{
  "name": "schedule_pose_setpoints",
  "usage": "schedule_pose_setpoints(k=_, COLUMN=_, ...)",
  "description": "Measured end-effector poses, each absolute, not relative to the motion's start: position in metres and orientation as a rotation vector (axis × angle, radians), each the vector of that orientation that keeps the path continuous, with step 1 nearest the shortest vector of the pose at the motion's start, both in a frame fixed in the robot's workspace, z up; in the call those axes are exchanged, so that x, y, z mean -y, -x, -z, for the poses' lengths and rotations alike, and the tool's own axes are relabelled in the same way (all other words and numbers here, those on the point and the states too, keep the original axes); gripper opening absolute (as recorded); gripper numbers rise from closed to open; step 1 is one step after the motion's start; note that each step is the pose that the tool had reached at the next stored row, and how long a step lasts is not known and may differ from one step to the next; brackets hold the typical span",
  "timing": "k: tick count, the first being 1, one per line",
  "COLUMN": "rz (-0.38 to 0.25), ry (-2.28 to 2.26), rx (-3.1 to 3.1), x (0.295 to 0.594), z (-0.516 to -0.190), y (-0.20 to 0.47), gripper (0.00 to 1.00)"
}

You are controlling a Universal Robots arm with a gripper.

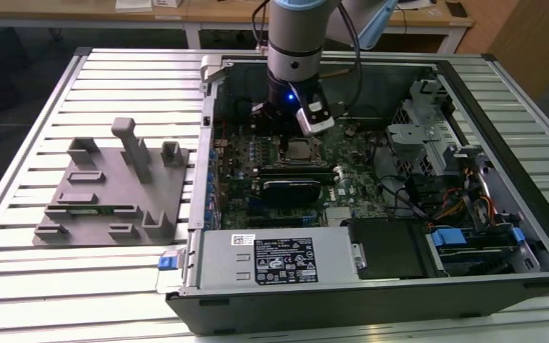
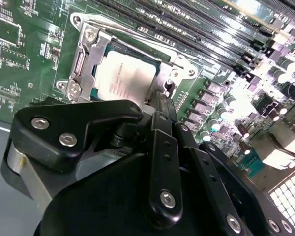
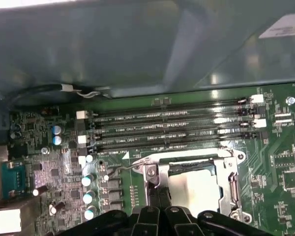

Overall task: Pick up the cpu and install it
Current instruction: 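Close the cpu cover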

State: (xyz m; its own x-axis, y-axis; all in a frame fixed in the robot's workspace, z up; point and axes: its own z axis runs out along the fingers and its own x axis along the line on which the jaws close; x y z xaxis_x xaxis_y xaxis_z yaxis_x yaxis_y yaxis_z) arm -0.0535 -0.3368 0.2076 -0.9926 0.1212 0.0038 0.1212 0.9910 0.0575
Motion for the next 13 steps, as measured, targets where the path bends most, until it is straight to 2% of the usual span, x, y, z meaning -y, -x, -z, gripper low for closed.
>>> schedule_pose_setpoints(k=4, rz=0.095, ry=0.191, rx=3.134, x=0.3390, z=-0.2064, y=0.0532, gripper=0.11)
schedule_pose_setpoints(k=13, rz=0.149, ry=0.191, rx=3.129, x=0.3450, z=-0.2043, y=0.0469, gripper=0.11)
